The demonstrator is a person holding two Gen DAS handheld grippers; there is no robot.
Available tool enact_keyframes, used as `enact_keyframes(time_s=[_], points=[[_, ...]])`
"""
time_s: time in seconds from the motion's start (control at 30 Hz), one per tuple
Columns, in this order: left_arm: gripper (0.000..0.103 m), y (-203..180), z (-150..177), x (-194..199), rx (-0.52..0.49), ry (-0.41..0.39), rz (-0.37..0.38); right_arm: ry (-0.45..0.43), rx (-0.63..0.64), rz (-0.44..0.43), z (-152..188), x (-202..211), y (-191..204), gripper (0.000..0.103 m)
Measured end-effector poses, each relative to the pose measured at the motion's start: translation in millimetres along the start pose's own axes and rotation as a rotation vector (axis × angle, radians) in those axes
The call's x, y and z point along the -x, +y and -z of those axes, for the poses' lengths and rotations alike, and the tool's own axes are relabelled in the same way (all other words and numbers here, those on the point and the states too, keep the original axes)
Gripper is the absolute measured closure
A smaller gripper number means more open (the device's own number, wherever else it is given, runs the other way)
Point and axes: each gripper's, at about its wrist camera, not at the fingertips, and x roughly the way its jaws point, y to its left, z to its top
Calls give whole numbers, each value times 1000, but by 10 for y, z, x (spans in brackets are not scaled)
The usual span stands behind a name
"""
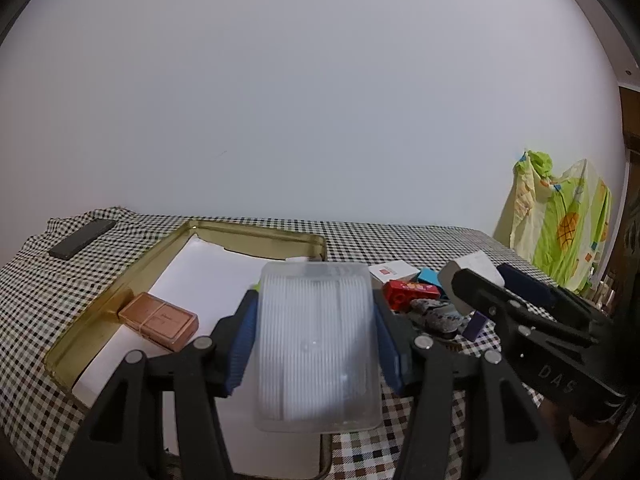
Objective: Organize rigid objects
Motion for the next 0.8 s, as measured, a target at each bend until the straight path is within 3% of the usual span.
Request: enact_keyframes(time_s=[0.8], points=[[49,417,-46,-40,49,1,-89,23,46,-45,-12,-156,283,37]])
